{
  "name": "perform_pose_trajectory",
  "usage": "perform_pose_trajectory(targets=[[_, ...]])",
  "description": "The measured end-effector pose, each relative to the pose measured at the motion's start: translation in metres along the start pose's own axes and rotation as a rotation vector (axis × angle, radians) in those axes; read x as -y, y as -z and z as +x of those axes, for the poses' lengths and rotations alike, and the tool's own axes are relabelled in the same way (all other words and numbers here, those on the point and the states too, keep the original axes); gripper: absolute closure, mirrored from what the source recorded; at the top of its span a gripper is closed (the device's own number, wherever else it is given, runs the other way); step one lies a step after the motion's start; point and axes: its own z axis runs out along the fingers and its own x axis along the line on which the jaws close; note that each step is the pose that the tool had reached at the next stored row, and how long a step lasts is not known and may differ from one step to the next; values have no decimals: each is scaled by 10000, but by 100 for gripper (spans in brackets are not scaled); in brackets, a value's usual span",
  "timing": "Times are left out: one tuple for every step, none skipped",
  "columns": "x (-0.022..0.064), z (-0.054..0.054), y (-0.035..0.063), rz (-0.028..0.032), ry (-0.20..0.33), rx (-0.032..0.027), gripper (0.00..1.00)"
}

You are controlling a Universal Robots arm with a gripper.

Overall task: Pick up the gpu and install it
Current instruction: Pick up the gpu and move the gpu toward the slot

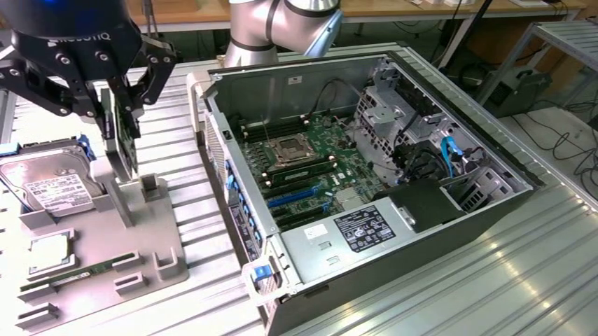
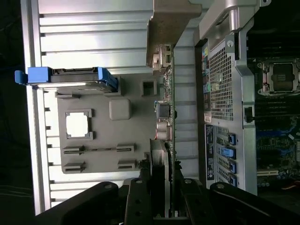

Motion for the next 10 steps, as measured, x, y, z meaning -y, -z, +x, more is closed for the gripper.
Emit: perform_pose_trajectory(targets=[[-1, -1, 18, 1, 0, -1, 72], [-1, -1, 35, 0, 0, -1, 72], [-2, -1, 49, -1, 0, -1, 72], [-2, -2, 61, 0, 0, -1, 72], [-3, -2, 75, 1, 0, -2, 72], [-4, -3, 91, 1, 0, -4, 72], [-4, -3, 108, 1, 0, -3, 72], [-5, -4, 126, 1, 0, -4, 72], [-6, -4, 147, 1, -1, -3, 72], [-7, -5, 178, 1, -1, -4, 72]])
